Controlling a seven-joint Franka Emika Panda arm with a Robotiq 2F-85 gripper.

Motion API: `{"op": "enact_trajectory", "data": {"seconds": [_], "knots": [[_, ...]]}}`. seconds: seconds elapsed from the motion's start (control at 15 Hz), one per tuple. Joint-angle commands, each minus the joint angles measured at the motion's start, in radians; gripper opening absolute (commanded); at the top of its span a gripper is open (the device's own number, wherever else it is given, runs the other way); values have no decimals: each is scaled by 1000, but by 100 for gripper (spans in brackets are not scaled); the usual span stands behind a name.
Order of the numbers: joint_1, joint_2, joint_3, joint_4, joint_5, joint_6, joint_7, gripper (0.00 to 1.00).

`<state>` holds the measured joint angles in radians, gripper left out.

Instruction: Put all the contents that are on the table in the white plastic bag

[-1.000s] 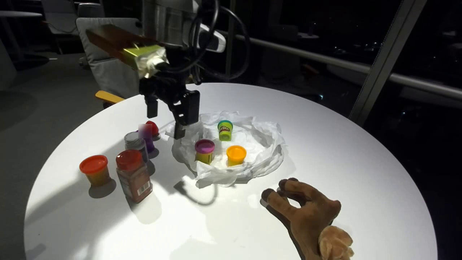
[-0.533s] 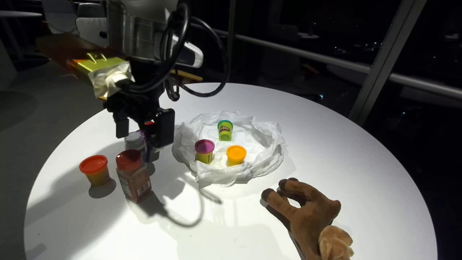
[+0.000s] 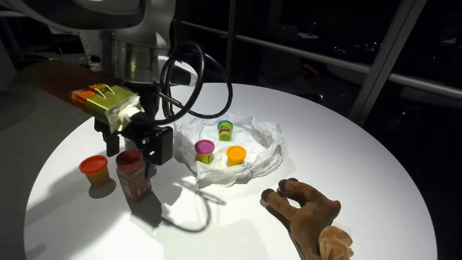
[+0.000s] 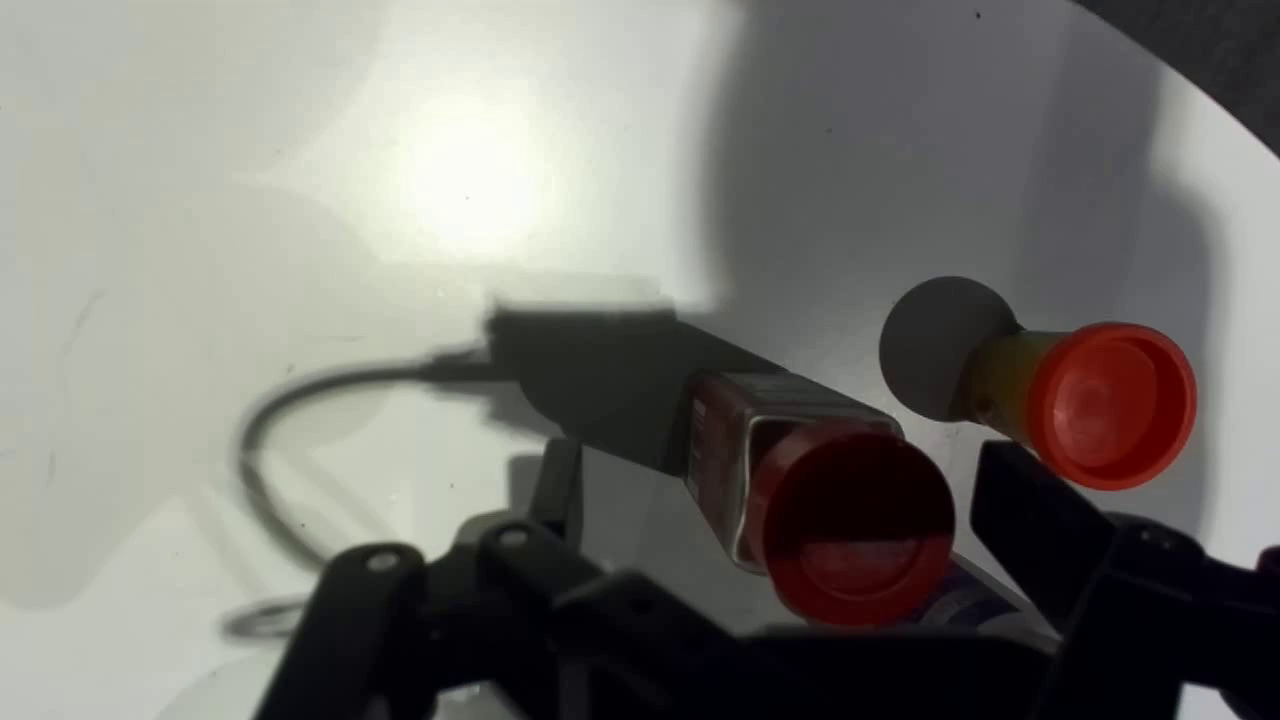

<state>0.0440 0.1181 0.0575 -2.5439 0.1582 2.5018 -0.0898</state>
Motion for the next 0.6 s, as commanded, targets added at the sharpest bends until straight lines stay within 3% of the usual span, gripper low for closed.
{"op": "enact_trajectory", "data": {"seconds": [0.0, 0.13, 0.27, 0.53], "knots": [[-5, -5, 23, -26, 45, 60, -97, 100], [-6, 9, 30, -30, 59, 86, -129, 100], [-8, 19, 38, -35, 67, 106, -152, 74], [-9, 6, 44, -50, 57, 116, -153, 44]]}}
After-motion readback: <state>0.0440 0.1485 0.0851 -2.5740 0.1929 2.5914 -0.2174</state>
